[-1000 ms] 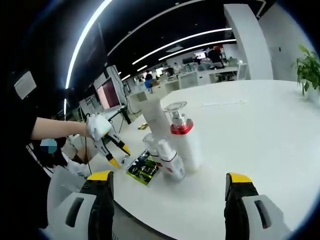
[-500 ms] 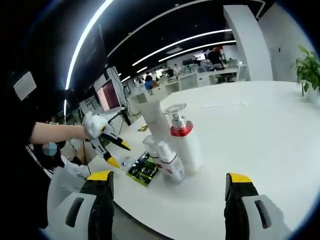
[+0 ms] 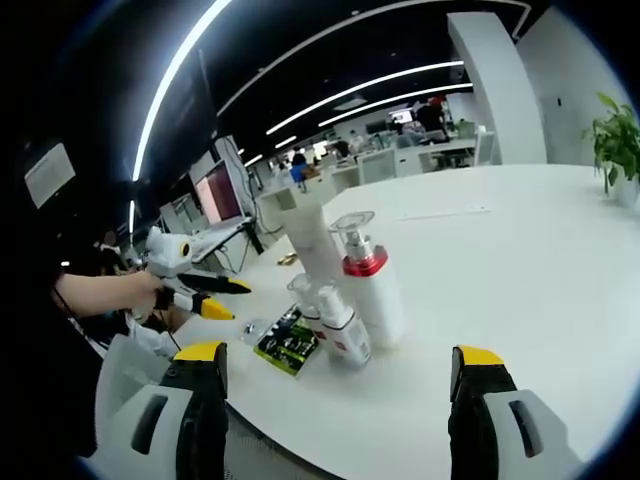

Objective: Arrange the skincare products in the storage area until every visible bottle or jar stands upright without overlapping.

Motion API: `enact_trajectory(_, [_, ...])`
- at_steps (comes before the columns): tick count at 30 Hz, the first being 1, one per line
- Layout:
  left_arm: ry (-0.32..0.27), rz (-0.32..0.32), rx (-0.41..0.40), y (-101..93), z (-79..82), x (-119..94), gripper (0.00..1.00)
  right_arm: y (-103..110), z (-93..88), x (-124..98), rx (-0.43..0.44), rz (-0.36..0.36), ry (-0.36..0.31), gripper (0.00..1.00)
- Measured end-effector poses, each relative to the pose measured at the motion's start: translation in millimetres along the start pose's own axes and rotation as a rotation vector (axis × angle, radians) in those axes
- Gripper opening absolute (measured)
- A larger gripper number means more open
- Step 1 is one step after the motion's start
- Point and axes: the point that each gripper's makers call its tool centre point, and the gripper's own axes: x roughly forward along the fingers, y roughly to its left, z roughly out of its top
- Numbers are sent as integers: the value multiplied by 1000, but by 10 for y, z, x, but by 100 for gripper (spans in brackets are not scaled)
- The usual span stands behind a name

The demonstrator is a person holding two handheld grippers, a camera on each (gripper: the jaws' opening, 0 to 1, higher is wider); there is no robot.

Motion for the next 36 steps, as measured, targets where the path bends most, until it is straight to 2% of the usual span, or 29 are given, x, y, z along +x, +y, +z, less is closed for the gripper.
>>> enact_trajectory(2, [-51,22,-58,-3,69,-45,70,3,-2,0,0,2,1,98])
enact_trajectory(3, [-61,26,-59,-17,81,-60,71,8,-3,1,0,4,1,98])
enact_trajectory(9, [-64,51,-71,-66,-7,-91,74,32,-16,2,-9,13,10,98])
enact_trajectory(13, [-8,61,-51,-149,-194,-71,73,32,-12,2,-13,14,7,97])
enact_trajectory(15, [-4,65,-54,-186,-228,-79,73,34,-13,3,-16,15,7,97])
enact_trajectory(19, [-17,59,-84,-317,-215,-110,76,42,-12,2,-15,19,6,97])
enact_trajectory(25, [-12,63,-50,-346,-235,-162,80,47,-13,4,-17,24,6,97])
enact_trajectory(31, [-24,81,-71,-375,-236,-187,86,54,-10,4,-17,27,5,97])
enact_trajectory(33, [-25,89,-63,-406,-261,-186,86,55,-9,4,-17,29,5,97])
enact_trajectory(36, [-4,88,-54,-409,-307,-171,86,60,-10,4,-15,33,5,97])
